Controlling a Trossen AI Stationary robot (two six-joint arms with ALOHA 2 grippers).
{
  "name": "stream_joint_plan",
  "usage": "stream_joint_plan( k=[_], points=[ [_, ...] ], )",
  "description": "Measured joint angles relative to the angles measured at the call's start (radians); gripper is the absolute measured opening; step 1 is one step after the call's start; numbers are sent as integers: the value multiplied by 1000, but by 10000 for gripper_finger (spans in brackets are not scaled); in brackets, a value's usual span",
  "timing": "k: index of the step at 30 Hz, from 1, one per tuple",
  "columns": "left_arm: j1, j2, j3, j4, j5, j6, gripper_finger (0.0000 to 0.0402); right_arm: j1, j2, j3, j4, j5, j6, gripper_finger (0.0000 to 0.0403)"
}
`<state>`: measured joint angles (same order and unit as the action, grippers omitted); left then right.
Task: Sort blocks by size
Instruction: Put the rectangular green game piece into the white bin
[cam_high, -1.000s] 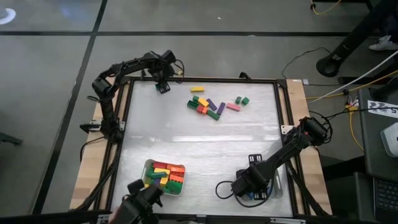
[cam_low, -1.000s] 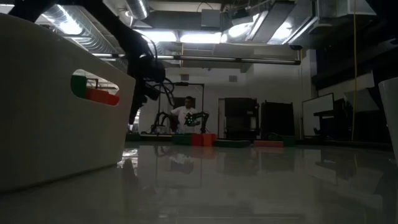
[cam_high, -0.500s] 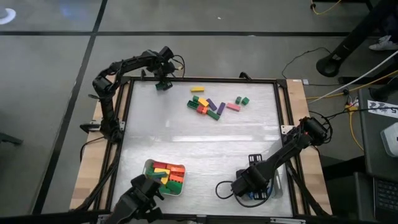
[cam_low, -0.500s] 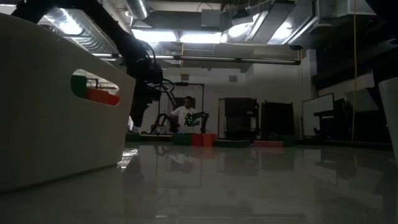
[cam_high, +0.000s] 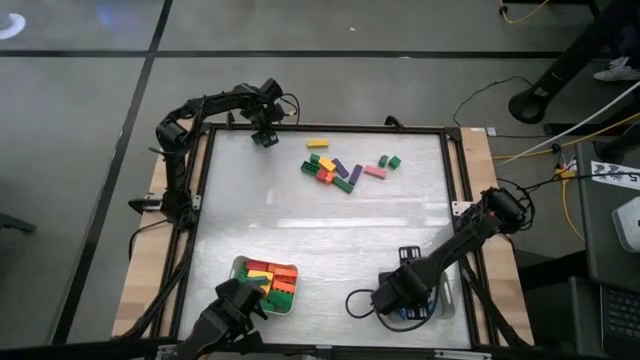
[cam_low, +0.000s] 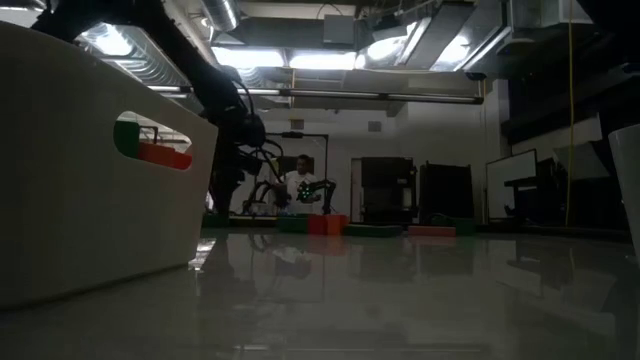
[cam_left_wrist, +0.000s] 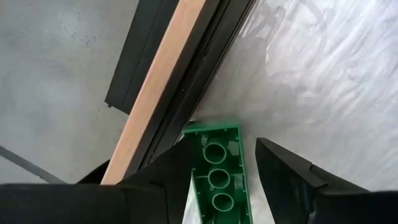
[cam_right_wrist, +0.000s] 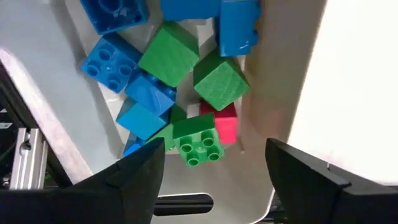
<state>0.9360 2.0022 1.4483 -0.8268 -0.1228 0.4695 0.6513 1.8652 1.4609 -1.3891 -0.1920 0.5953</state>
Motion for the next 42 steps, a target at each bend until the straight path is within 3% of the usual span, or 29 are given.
stream_joint_plan(
  k=[27, 42],
  points=[
    [2, 0, -1, -79, -55, -117, 164, -19, 0, 0, -1, 2, -25, 276],
    [-14, 0, -1, -168, -53, -51, 164, -19, 0, 0, -1, 2, -25, 276]
  ],
)
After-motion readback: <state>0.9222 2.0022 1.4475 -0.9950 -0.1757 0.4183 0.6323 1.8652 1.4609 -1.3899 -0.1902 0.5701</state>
